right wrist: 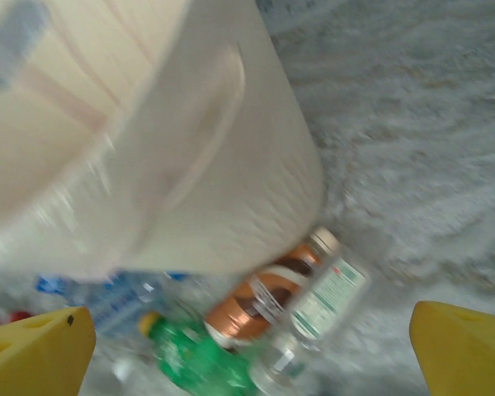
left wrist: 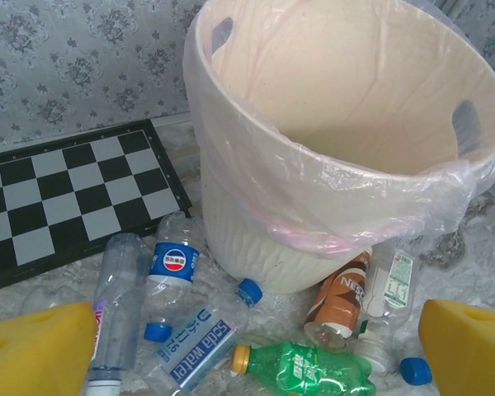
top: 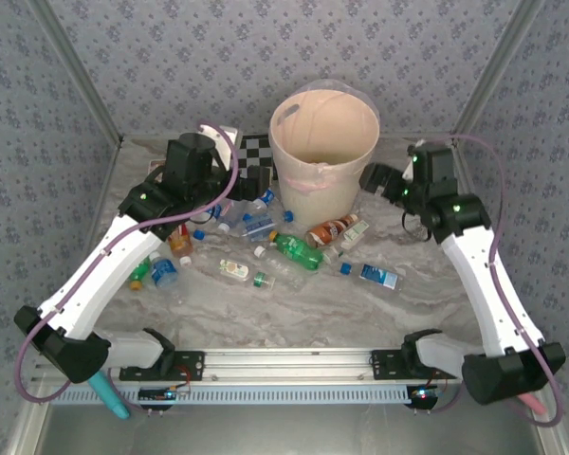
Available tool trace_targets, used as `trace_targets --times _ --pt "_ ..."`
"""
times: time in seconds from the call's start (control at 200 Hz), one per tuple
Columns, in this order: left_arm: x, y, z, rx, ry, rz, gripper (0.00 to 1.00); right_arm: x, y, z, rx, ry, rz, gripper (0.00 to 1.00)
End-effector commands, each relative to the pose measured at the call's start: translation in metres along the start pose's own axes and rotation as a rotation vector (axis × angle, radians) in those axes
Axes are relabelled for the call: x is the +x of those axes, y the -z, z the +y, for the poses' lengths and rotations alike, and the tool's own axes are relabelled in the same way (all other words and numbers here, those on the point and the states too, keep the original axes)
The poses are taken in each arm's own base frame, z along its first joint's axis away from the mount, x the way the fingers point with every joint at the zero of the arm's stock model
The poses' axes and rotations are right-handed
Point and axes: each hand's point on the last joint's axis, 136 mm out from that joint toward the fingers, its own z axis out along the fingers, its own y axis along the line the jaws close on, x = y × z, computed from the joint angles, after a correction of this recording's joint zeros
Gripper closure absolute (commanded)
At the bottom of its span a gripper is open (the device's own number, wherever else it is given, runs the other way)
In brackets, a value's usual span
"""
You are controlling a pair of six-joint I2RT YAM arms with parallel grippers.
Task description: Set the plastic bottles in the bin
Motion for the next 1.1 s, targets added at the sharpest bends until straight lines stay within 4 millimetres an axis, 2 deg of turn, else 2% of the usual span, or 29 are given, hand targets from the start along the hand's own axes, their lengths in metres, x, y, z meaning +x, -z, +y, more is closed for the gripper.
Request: trace_targets --times 0.0,0.06,0.255,0.39,0.525,0.74,1.025,1.099 --pt "-0.011 0.005 -0.005 0.014 -0.047 -0.037 0.00 0.031 0.002 -0.026 0.152 0.160 0.041 0.00" --pt "-0.011 0.004 -0.005 0.013 -0.058 -0.039 0.00 0.059 -0.007 -0.032 0.178 0.214 0.119 0.00" --pt "-0.008 0.004 -0.002 0.002 -0.049 -0.046 0.00 0.122 -0.026 -0.034 0.268 0.419 0.327 0.00" --pt "-0.007 0.008 0.000 -0.006 -0.040 -0.054 0.00 0.153 -0.037 -0.034 0.295 0.520 0.420 0.01" --pt "-0.008 0.012 0.002 -0.014 -0.033 -0.058 0.00 0.178 -0.042 -0.046 0.359 0.595 0.509 0.01" --pt "-0.013 0.016 0.002 -0.025 -0.052 -0.053 0.00 0.215 -0.046 -0.065 0.413 0.573 0.614 0.00" --pt "-0.024 0.023 -0.002 -0.013 -0.051 -0.063 0.00 0.232 -0.064 -0.084 0.435 0.520 0.662 0.00" --pt "-0.024 0.023 -0.001 -0.017 -0.053 -0.062 0.00 0.229 -0.068 -0.087 0.459 0.528 0.654 0.00"
